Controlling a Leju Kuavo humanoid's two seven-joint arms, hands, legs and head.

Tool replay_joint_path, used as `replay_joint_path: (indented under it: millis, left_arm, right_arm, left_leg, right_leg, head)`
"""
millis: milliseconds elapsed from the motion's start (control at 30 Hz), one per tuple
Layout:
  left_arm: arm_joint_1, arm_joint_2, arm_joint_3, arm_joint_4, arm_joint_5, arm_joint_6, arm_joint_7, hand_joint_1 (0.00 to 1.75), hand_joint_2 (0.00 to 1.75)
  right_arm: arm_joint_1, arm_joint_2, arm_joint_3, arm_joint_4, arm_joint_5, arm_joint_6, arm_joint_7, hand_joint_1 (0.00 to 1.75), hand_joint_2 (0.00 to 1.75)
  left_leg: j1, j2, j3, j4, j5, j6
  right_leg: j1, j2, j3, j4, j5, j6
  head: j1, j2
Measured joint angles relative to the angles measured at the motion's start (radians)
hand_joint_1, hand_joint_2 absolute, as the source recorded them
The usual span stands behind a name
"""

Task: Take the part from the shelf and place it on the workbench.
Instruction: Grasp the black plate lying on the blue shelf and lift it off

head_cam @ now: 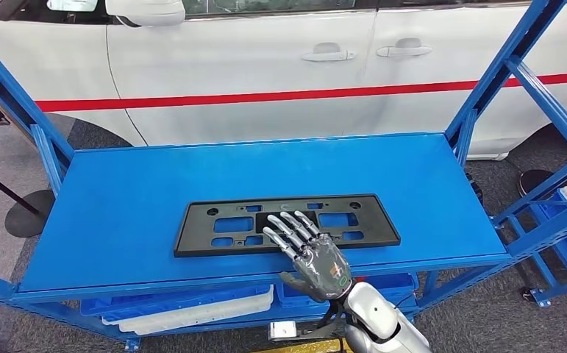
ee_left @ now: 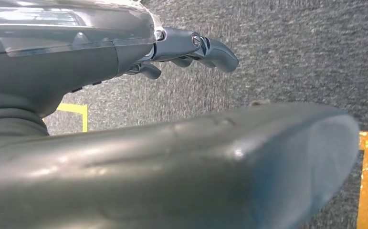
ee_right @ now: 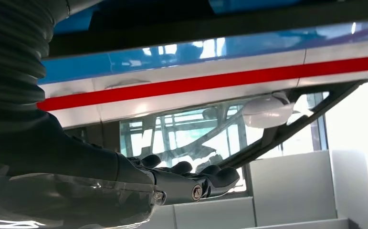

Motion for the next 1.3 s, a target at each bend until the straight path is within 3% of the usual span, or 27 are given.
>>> replay_joint_path:
  millis: [67,133,267,333,400,433,467,500,567,633,733,800,900,933,967,1000,1100,1167,1300]
  left_arm:
    - [-0.001,-0.001,0.0,0.0,-0.003,-0.002,0.0,0.0,0.0]
    - [-0.002,-0.003,0.0,0.0,-0.004,-0.004,0.0,0.0,0.0]
    - [-0.004,-0.001,0.0,0.0,-0.004,-0.006,0.002,0.0,0.0]
    - [-0.005,0.0,0.0,0.0,-0.004,-0.006,0.002,0.0,0.0]
    - [-0.004,0.0,0.0,0.0,-0.004,-0.006,0.003,0.0,0.0]
    - [-0.003,0.0,0.0,0.0,-0.004,-0.006,0.003,0.0,0.0]
    - [-0.002,0.0,0.0,0.0,-0.004,-0.006,0.003,0.0,0.0]
    - [-0.001,0.0,0.0,0.0,-0.004,-0.005,0.003,0.0,0.0]
    - [-0.002,0.002,0.0,0.0,-0.004,-0.004,0.003,0.0,0.0]
    - [-0.004,0.002,0.0,0.0,-0.004,-0.003,0.003,0.0,0.0]
    - [-0.004,0.002,0.0,0.0,-0.004,0.0,0.002,0.0,0.0]
    - [-0.004,0.001,0.0,0.0,-0.005,0.002,0.001,0.0,0.0]
    - [-0.005,0.001,0.0,0.0,-0.007,0.004,-0.002,0.0,0.0]
    - [-0.005,0.002,0.0,0.0,-0.007,0.004,-0.003,0.0,0.0]
    - [-0.005,0.002,0.0,0.0,-0.009,0.005,-0.004,0.0,0.0]
    - [-0.005,0.002,0.0,0.0,-0.011,0.005,-0.005,0.0,0.0]
    - [-0.006,0.001,0.0,0.0,-0.015,0.005,-0.01,0.0,0.0]
    - [-0.006,0.0,0.0,0.001,-0.016,0.004,-0.014,0.0,0.0]
    - [-0.007,0.002,0.0,0.001,-0.016,0.004,-0.017,0.0,0.0]
  right_arm:
    - [-0.019,0.008,0.01,0.032,0.022,-0.002,0.015,0.0,1.75]
    - [-0.041,0.018,0.021,0.065,0.044,-0.004,0.032,0.0,1.75]
    - [-0.073,0.04,0.047,0.123,0.085,-0.009,0.062,0.0,1.75]
    - [-0.09,0.056,0.061,0.148,0.09,-0.011,0.068,0.0,1.75]
    - [-0.101,0.07,0.076,0.177,0.09,-0.015,0.072,0.0,1.75]
    - [-0.105,0.076,0.083,0.191,0.09,-0.018,0.073,0.0,1.75]
    - [-0.109,0.081,0.09,0.204,0.09,-0.021,0.073,0.0,1.75]
    - [-0.115,0.088,0.097,0.216,0.09,-0.027,0.073,0.0,1.75]
    - [-0.13,0.103,0.113,0.239,0.094,-0.04,0.078,0.0,1.75]
    - [-0.15,0.118,0.131,0.262,0.115,-0.056,0.092,0.0,1.75]
    - [-0.178,0.14,0.159,0.298,0.182,-0.068,0.127,0.0,1.75]
    - [-0.193,0.155,0.177,0.321,0.227,-0.071,0.152,0.0,1.75]
    - [-0.219,0.176,0.2,0.368,0.26,-0.073,0.178,0.0,1.75]
    - [-0.227,0.184,0.208,0.389,0.268,-0.073,0.188,0.0,1.75]
    - [-0.236,0.192,0.217,0.411,0.276,-0.073,0.199,0.0,1.75]
    - [-0.248,0.201,0.226,0.433,0.283,-0.073,0.211,0.0,1.75]
    - [-0.292,0.229,0.251,0.5,0.302,-0.074,0.25,0.0,1.75]
    - [-0.318,0.245,0.263,0.545,0.31,-0.075,0.273,0.0,1.75]
    - [-0.359,0.271,0.275,0.618,0.319,-0.078,0.311,0.0,1.75]
  left_leg:
    - [-0.002,-0.001,0.004,0.001,-0.003,-0.005]
    - [-0.005,-0.001,0.005,0.002,-0.006,-0.013]
    - [-0.004,0.0,0.001,0.015,-0.018,-0.035]
    - [-0.001,0.0,-0.036,0.1,-0.069,-0.045]
    - [0.002,0.0,-0.102,0.238,-0.131,-0.052]
    - [0.003,0.0,-0.127,0.286,-0.144,-0.055]
    - [0.003,0.0,-0.134,0.296,-0.135,-0.057]
    - [0.004,0.0,-0.121,0.263,-0.108,-0.057]
    - [0.004,0.001,-0.054,0.121,-0.037,-0.054]
    - [0.002,-0.001,-0.009,0.021,-0.003,-0.044]
    - [0.001,-0.002,-0.006,0.006,0.001,-0.026]
    - [0.003,-0.001,-0.005,0.001,0.005,-0.013]
    - [0.003,0.0,-0.007,-0.001,0.007,-0.004]
    - [0.003,0.0,-0.008,-0.001,0.007,-0.004]
    - [0.002,0.0,-0.007,-0.001,0.007,-0.004]
    - [0.002,0.0,-0.006,-0.001,0.007,-0.004]
    - [-0.001,-0.001,-0.001,0.0,0.004,-0.01]
    - [-0.002,-0.001,-0.003,0.002,0.003,-0.019]
    - [0.0,-0.001,-0.01,0.023,-0.015,-0.043]
  right_leg:
    - [0.003,-0.001,0.067,-0.144,0.07,-0.01]
    - [0.008,-0.002,0.106,-0.229,0.096,-0.018]
    - [0.006,-0.002,0.112,-0.248,0.1,-0.035]
    - [0.002,-0.004,0.116,-0.254,0.103,-0.044]
    - [0.003,-0.004,0.115,-0.254,0.102,-0.048]
    - [0.004,-0.004,0.115,-0.253,0.102,-0.049]
    - [0.004,-0.004,0.116,-0.252,0.101,-0.049]
    - [0.004,-0.003,0.117,-0.251,0.1,-0.048]
    - [0.005,-0.001,0.119,-0.247,0.095,-0.043]
    - [0.009,0.001,0.118,-0.242,0.092,-0.035]
    - [0.009,0.002,0.114,-0.24,0.091,-0.022]
    - [0.008,0.001,0.1,-0.207,0.067,-0.012]
    - [0.004,0.0,0.013,-0.025,-0.024,-0.003]
    - [0.003,-0.001,-0.015,0.031,-0.041,-0.002]
    - [0.003,-0.001,-0.028,0.052,-0.037,-0.003]
    - [0.003,-0.001,-0.02,0.032,-0.014,-0.005]
    - [0.008,-0.002,0.077,-0.17,0.083,-0.02]
    - [0.014,-0.003,0.106,-0.236,0.098,-0.028]
    - [0.01,-0.003,0.113,-0.253,0.105,-0.045]
  head:
    - [0.0,0.0]
    - [0.0,0.0]
    - [0.0,0.0]
    - [0.0,0.0]
    - [0.0,0.0]
    - [0.0,0.0]
    - [0.0,0.0]
    - [0.0,0.0]
    - [0.0,0.0]
    - [0.0,0.0]
    - [0.0,0.0]
    - [0.0,0.0]
    - [0.0,0.0]
    - [0.0,0.0]
    - [0.0,0.0]
    - [0.0,0.0]
    - [0.0,0.0]
    - [0.0,0.0]
    - [0.0,0.0]
